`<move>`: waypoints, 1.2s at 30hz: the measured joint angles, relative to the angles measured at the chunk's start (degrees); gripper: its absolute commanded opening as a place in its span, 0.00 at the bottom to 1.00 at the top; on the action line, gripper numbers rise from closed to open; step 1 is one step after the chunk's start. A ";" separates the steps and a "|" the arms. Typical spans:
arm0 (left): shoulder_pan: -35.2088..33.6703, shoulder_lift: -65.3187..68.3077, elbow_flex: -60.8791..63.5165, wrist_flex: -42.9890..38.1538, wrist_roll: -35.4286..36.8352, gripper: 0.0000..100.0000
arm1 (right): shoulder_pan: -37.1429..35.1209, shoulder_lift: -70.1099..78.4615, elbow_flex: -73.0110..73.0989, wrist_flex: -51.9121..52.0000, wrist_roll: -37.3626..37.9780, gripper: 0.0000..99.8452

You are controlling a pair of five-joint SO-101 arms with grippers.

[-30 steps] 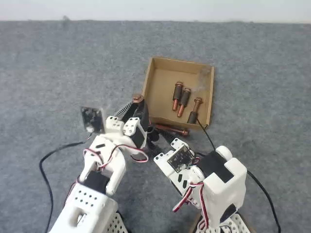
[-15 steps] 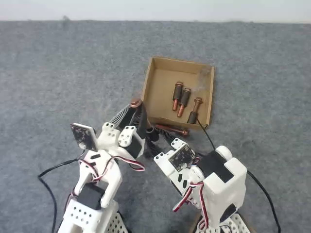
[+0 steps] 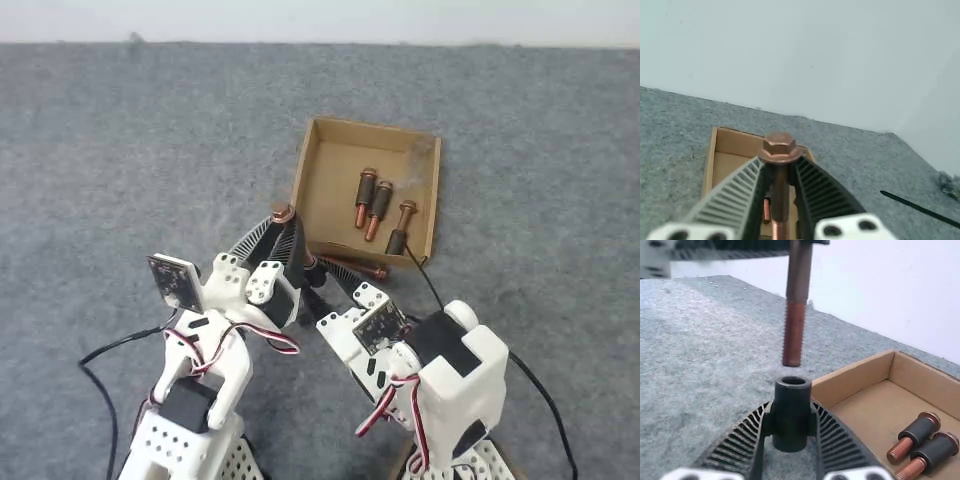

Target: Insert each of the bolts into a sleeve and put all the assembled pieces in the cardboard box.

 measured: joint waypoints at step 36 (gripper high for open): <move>3.08 0.00 0.00 -1.05 -10.29 0.01 | 0.00 0.00 0.18 0.00 0.00 0.01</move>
